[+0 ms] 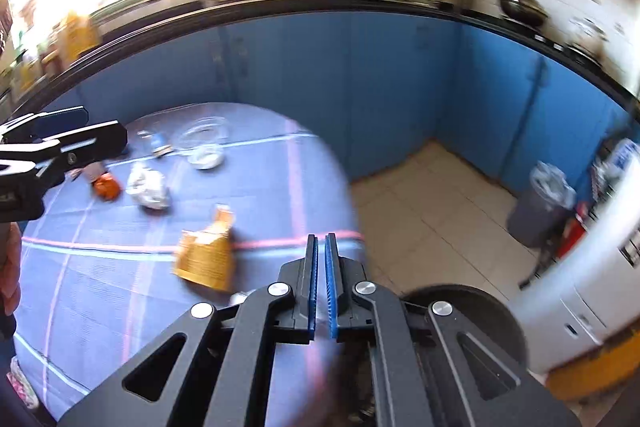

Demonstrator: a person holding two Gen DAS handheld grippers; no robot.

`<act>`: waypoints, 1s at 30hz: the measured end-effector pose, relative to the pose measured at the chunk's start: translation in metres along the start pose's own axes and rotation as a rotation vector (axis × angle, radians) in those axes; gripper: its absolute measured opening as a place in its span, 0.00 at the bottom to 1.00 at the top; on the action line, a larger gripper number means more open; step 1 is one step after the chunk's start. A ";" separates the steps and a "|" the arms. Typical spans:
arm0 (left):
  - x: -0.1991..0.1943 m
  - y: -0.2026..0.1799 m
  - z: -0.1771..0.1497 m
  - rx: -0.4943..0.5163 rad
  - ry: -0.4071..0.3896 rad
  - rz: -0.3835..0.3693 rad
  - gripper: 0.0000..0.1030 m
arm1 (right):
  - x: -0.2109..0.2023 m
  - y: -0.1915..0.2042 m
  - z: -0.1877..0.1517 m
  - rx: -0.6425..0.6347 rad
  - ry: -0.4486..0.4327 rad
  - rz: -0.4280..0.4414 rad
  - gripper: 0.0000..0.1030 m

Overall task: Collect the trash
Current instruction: 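Grasp the orange crumpled item with the left gripper while the right grasps the yellow printed bag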

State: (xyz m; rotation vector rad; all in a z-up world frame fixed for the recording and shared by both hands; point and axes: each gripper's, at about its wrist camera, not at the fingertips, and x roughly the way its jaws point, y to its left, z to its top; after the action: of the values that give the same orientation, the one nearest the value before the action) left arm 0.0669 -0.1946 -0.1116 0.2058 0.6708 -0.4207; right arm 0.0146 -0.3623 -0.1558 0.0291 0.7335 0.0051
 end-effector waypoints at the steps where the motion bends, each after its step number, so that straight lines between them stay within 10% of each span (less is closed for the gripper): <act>1: -0.001 0.015 -0.006 -0.019 0.007 0.024 0.97 | 0.003 0.008 0.002 -0.011 0.004 0.009 0.05; 2: -0.003 0.030 -0.012 -0.040 0.014 0.041 0.97 | 0.008 0.018 0.003 -0.025 0.010 0.020 0.06; 3: -0.005 0.042 -0.018 -0.057 0.019 0.056 0.97 | 0.012 0.030 0.006 -0.044 0.014 0.031 0.23; 4: -0.006 0.053 -0.023 -0.070 0.023 0.072 0.97 | 0.015 0.037 0.008 -0.054 0.012 0.046 0.65; 6: -0.009 0.079 -0.035 -0.101 0.032 0.107 0.97 | 0.014 0.053 0.012 -0.078 -0.021 0.069 0.87; 16: 0.005 0.146 -0.077 -0.207 0.109 0.148 0.97 | 0.040 0.097 0.012 -0.165 0.049 0.016 0.86; 30: 0.047 0.115 -0.058 -0.178 0.154 0.050 0.97 | 0.056 0.102 0.005 -0.197 0.104 -0.007 0.86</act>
State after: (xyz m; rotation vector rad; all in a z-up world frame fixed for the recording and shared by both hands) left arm 0.1187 -0.0875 -0.1799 0.0862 0.8480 -0.2965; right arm 0.0607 -0.2596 -0.1867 -0.1628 0.8341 0.0723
